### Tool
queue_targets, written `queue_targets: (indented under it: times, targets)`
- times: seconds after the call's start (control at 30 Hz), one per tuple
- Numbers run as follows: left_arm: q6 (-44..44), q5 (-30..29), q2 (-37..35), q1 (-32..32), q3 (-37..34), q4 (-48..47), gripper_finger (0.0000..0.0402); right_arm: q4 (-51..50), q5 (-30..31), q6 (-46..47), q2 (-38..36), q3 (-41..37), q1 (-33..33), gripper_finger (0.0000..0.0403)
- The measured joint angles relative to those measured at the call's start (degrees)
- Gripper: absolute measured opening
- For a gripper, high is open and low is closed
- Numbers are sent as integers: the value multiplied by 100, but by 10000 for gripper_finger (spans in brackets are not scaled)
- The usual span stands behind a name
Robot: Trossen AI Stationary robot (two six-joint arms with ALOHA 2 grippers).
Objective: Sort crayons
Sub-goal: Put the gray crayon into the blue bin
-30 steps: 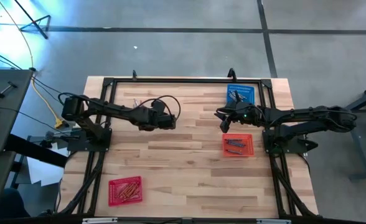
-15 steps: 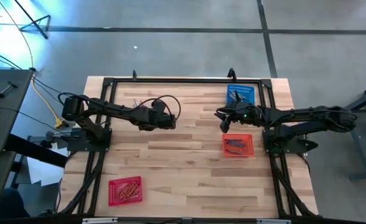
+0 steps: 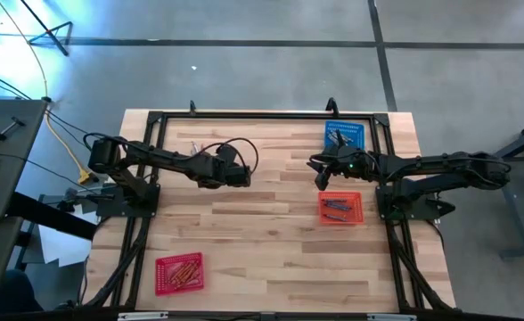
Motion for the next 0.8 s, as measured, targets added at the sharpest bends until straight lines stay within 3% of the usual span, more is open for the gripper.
queue_targets:
  times: [0.27,0.53,0.67,0.8]
  targets:
    - [-1214,-22,-9,304,0,-1405,74,0,0,0,0,0,0,128]
    - [-1584,14,-212,522,-7,-2293,74,-6,1,0,0,0,0,128]
    - [-1672,133,-477,699,-445,-2115,74,-1,0,0,0,0,-1,128]
    - [-1670,497,-917,877,-1258,-1251,74,0,0,0,0,0,-1,128]
